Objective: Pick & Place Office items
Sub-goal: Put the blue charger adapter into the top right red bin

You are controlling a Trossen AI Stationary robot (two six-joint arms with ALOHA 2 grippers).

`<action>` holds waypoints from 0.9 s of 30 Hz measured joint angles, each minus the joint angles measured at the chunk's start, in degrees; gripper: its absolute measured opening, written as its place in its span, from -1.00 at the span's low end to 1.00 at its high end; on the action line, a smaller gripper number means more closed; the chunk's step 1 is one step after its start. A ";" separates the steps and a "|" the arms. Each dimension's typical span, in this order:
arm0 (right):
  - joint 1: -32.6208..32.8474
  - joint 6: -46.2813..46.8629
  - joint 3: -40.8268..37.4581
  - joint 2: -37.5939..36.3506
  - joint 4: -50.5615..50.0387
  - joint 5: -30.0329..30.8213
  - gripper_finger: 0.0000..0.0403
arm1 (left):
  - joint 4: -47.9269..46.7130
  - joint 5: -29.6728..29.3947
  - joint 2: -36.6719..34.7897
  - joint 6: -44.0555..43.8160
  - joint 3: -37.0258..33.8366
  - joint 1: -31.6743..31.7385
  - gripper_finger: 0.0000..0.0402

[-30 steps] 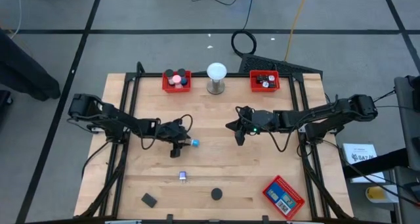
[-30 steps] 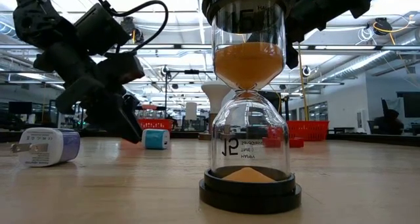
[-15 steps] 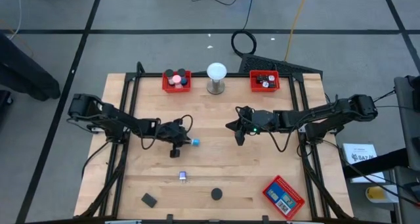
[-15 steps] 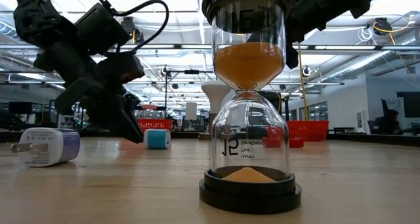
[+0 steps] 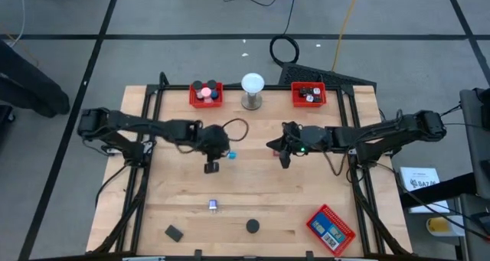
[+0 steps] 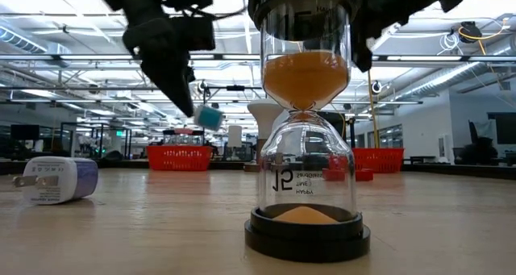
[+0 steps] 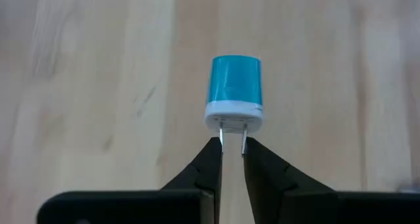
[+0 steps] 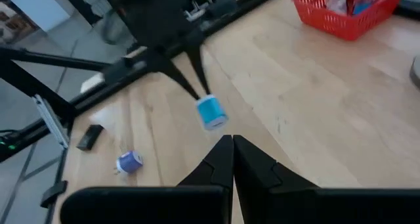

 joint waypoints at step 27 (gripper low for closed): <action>0.00 -6.05 0.02 -14.65 -18.96 1.75 -1.00 | -55.44 -2.93 42.99 0.81 51.28 5.19 -0.77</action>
